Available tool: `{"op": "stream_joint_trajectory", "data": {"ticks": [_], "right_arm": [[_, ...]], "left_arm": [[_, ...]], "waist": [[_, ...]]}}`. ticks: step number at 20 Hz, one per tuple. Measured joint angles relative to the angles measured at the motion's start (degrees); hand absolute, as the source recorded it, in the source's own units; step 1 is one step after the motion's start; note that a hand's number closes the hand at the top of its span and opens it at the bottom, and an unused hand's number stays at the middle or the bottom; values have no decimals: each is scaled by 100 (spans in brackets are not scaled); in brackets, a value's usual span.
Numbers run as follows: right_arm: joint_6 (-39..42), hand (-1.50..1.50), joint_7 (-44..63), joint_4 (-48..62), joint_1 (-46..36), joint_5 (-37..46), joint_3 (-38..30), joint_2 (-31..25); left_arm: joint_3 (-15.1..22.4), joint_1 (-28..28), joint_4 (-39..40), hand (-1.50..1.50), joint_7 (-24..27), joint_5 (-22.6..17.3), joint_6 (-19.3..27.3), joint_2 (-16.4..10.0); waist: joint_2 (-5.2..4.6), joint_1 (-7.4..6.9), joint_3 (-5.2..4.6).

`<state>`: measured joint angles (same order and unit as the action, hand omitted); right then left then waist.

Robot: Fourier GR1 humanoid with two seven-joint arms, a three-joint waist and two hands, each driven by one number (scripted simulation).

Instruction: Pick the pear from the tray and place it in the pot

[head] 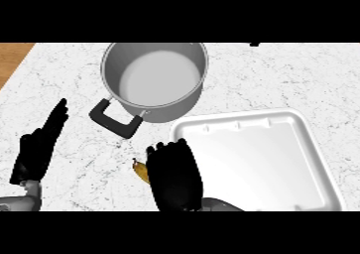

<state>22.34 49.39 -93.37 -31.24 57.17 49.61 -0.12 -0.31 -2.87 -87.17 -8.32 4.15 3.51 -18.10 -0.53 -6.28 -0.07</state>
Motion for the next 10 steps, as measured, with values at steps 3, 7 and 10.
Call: {"op": "stream_joint_trajectory", "data": {"ticks": [3, 7, 10], "right_arm": [[-488, 150, 405, -43, -742, 77, 58, 0], [-1113, 150, 852, 1, -1624, -30, 16, -13], [-1606, 150, 1082, 121, -2174, -304, -115, -20]], "left_arm": [[-43, -68, 86, 0, -17, 2, -3, -28], [-65, -159, 135, 0, -75, -7, -29, -46], [-57, -171, 132, 0, -90, 2, -30, -34]], "waist": [[31, 22, -6], [47, 29, -10], [46, 37, -11]]}}
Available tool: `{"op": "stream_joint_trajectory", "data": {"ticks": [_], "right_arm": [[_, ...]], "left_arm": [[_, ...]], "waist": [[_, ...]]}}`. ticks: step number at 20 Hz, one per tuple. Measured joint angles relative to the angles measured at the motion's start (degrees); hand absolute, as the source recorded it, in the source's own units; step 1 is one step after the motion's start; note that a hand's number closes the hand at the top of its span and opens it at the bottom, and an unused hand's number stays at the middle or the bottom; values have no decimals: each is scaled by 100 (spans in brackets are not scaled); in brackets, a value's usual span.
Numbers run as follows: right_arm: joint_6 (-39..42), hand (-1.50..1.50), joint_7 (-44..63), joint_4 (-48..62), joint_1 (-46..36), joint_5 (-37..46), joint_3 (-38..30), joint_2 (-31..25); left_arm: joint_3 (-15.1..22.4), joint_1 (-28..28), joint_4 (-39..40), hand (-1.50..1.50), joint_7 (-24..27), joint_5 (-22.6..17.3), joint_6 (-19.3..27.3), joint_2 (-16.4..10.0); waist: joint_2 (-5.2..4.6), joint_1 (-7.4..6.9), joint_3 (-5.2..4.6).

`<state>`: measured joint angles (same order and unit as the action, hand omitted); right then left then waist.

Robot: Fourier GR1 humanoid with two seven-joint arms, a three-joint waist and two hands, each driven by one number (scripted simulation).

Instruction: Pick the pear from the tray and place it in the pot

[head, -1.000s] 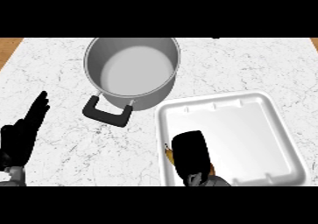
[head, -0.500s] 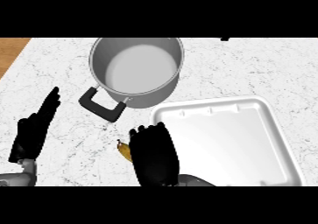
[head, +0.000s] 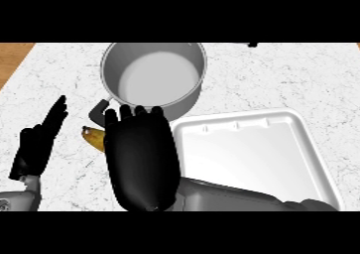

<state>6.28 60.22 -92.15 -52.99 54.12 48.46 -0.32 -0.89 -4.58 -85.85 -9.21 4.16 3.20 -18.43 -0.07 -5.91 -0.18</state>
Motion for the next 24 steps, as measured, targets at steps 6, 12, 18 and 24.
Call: {"op": "stream_joint_trajectory", "data": {"ticks": [6, 12, 18, 24], "right_arm": [[-792, 150, 158, 740, -1112, -574, -310, -8], [-1680, 150, -125, 1896, -1922, -1065, -599, 0], [-2401, 150, -639, 3322, -2608, -1609, -874, 19], [-2910, 150, -1583, 4732, -3018, -2137, -1177, 27]], "left_arm": [[-123, 34, 65, 0, 87, -84, -105, -88], [-172, 41, 106, 0, 132, -31, -33, -53], [-184, 194, 56, 0, 252, -22, -50, -15], [-164, 148, 13, 0, 230, 4, -59, 22]], "waist": [[-19, 12, -4], [-44, 117, 0], [-66, 139, 0], [-116, 90, 0]]}}
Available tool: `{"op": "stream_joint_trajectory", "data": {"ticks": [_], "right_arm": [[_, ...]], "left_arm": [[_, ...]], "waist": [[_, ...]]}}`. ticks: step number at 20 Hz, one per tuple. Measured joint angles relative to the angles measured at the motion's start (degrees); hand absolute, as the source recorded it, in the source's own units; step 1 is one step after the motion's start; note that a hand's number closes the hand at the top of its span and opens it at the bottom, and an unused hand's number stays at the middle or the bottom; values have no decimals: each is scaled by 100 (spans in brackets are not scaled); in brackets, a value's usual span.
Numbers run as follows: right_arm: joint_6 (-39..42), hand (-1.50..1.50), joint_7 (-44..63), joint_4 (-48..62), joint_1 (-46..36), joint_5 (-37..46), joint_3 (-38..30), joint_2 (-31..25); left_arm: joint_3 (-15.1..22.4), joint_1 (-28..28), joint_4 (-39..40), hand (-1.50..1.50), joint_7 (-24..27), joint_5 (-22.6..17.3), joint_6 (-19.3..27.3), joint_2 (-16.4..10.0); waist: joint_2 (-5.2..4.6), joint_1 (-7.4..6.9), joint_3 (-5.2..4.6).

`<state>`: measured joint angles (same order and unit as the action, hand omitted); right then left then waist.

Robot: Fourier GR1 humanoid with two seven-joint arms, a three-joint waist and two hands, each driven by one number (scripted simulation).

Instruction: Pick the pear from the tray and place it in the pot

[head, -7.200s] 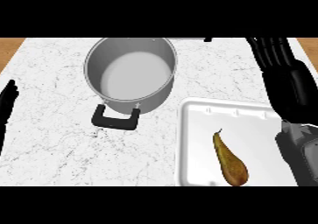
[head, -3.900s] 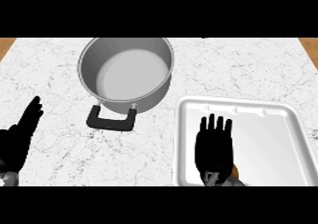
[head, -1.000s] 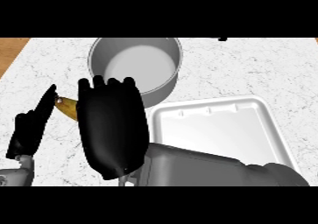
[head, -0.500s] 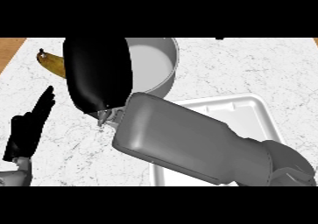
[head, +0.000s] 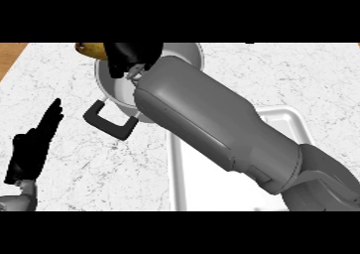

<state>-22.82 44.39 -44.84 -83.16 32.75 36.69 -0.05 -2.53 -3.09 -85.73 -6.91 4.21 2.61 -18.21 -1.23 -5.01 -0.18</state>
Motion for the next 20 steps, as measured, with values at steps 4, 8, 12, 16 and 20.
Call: {"op": "stream_joint_trajectory", "data": {"ticks": [4, 8, 12, 16, 20], "right_arm": [[-130, 150, -599, 856, -119, -200, -77, 3], [-133, 150, -1086, 1540, -185, -292, -53, 4], [-261, -150, -1458, 1892, -104, -652, -264, 4], [-303, -150, -1861, 2099, -49, -1091, -584, 4], [-454, -150, -2291, 2250, 51, -1391, -752, 4]], "left_arm": [[6, 10, -97, 0, -38, -6, -44, -19], [105, -15, -205, 0, -80, 46, -28, 52], [157, -62, -184, 0, -65, 84, -27, 100], [177, -209, -151, 0, -107, 114, -24, 114], [150, -277, -108, 0, -88, 93, -93, 64]], "waist": [[-32, -72, -1], [-69, -151, -2], [-112, -240, -2], [-144, -281, 2], [-164, -362, 1]]}}
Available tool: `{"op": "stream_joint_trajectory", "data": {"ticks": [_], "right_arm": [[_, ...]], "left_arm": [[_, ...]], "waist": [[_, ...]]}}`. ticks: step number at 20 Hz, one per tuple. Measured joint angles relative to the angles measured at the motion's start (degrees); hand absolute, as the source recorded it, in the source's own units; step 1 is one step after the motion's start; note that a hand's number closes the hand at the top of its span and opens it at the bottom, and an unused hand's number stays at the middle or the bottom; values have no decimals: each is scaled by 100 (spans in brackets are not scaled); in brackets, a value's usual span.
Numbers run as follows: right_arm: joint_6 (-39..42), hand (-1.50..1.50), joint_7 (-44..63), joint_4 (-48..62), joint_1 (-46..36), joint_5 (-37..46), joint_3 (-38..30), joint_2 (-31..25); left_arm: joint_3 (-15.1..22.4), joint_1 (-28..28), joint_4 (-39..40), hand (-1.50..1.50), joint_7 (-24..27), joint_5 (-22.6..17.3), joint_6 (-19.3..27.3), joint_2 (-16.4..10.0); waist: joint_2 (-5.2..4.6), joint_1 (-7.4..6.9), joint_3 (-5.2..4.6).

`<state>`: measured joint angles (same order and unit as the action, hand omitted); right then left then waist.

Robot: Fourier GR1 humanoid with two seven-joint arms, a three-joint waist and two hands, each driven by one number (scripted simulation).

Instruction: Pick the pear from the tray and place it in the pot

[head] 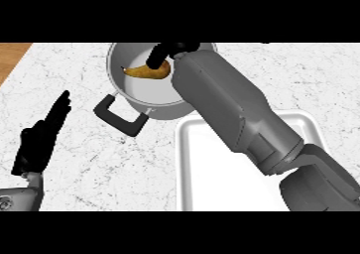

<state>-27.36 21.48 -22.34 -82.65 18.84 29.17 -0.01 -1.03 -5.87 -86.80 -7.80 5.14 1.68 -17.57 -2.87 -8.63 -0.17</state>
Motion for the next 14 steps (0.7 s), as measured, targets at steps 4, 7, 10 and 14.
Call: {"op": "stream_joint_trajectory", "data": {"ticks": [4, 7, 10, 14], "right_arm": [[-344, -150, -494, -20, 65, -277, -187, 1], [-825, -150, -883, -273, 26, -614, -544, 1], [-1160, -150, -1341, -483, 102, -1026, -918, 1], [-1137, -150, -1765, -591, 149, -1640, -1265, 2]], "left_arm": [[1, -70, 42, 0, -33, -5, -9, 22], [-18, -81, 92, 0, -27, 8, 14, 30], [-46, -68, 91, 0, -35, -6, 2, 16], [-79, 79, 91, 0, 39, 2, -7, 0]], "waist": [[6, 5, 4], [20, 37, 11], [38, 67, 14], [86, 140, 13]]}}
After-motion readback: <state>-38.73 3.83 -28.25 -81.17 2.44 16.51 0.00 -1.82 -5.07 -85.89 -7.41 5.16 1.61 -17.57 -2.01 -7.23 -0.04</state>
